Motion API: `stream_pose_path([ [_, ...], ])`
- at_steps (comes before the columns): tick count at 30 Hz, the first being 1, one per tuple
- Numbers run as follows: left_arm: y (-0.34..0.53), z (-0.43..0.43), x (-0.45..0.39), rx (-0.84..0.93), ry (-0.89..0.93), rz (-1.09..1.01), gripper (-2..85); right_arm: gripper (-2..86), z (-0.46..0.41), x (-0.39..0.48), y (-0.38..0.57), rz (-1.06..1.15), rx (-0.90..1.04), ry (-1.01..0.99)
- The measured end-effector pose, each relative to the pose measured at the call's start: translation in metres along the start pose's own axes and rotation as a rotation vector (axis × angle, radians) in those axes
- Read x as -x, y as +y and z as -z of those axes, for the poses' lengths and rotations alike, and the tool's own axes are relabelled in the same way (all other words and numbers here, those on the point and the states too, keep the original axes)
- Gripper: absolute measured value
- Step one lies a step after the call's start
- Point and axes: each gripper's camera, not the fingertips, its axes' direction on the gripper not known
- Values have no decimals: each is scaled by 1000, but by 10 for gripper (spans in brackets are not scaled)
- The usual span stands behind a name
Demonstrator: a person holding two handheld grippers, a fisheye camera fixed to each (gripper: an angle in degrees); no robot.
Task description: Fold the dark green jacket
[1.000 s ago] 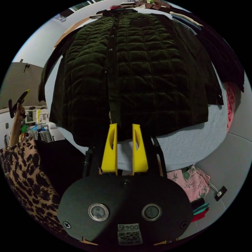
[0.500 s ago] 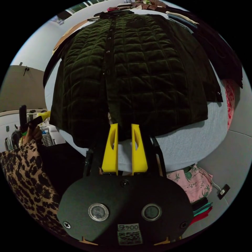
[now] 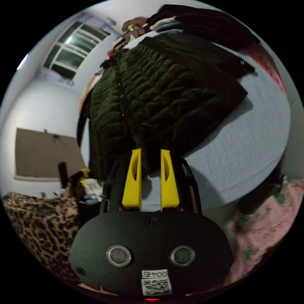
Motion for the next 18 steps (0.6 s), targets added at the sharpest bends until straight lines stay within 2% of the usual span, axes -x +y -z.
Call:
stream_pose_path([
  [2, 1, 3, 4, -1, 7, 13, 108, 95, 13, -28, 12, -86, -82, -150],
  [4, 3, 8, 10, -5, 14, 51, 104, 103, 45, -62, 26, -154, -252, -164],
  [7, 10, 14, 12, -46, -2, 81, 102, 121, 78, -111, 23, -199, -358, -163],
  [12, 28, 12, 9, -121, -1, 173, 109, 137, 95, -179, -5, -216, -336, -165],
  [18, 47, 1, 20, -244, 53, 316, 95, 129, 66, -224, -35, -113, -150, -330],
])
